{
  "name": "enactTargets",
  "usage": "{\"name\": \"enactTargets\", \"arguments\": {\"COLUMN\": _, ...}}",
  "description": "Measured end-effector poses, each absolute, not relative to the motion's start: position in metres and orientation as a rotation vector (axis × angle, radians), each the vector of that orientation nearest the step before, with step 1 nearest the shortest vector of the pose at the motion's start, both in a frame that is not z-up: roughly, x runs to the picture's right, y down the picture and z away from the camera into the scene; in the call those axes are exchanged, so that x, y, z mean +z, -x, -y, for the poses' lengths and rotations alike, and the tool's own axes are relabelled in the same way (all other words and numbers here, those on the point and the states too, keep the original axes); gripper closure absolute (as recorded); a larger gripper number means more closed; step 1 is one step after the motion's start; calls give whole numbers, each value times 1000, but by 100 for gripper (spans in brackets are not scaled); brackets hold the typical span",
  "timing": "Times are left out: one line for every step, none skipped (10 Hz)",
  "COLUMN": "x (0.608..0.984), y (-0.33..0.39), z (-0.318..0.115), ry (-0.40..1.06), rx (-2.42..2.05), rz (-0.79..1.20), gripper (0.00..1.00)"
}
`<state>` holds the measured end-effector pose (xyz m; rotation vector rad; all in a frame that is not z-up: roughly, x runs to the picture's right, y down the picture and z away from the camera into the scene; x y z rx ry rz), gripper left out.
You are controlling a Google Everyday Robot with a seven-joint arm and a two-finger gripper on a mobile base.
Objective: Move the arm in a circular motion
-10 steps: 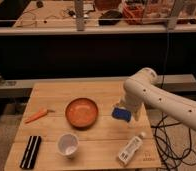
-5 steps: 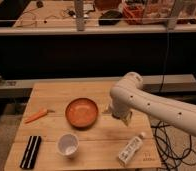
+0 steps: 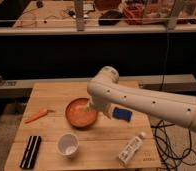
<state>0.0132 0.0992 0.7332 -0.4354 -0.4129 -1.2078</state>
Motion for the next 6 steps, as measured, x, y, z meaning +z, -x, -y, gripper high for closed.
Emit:
{"name": "enactTargets", "arguments": {"x": 743, "y": -15, "z": -87, "ry": 428, "rx": -1203, "rz": 405, "gripper": 20}}
{"name": "enactTargets", "arguments": {"x": 757, "y": -26, "z": -72, "ry": 428, "rx": -1189, "rz": 389, "gripper": 20}}
{"name": "enactTargets", "arguments": {"x": 770, "y": -39, "z": -59, "ry": 428, "rx": -1170, "rz": 377, "gripper": 20}}
{"name": "enactTargets", "arguments": {"x": 780, "y": -53, "z": -50, "ry": 430, "rx": -1150, "rz": 367, "gripper": 20}}
{"name": "enactTargets", "arguments": {"x": 790, "y": -71, "z": -41, "ry": 431, "rx": -1122, "rz": 353, "gripper": 20}}
{"name": "enactTargets", "arguments": {"x": 796, "y": -96, "z": -36, "ry": 437, "rx": -1083, "rz": 335, "gripper": 20}}
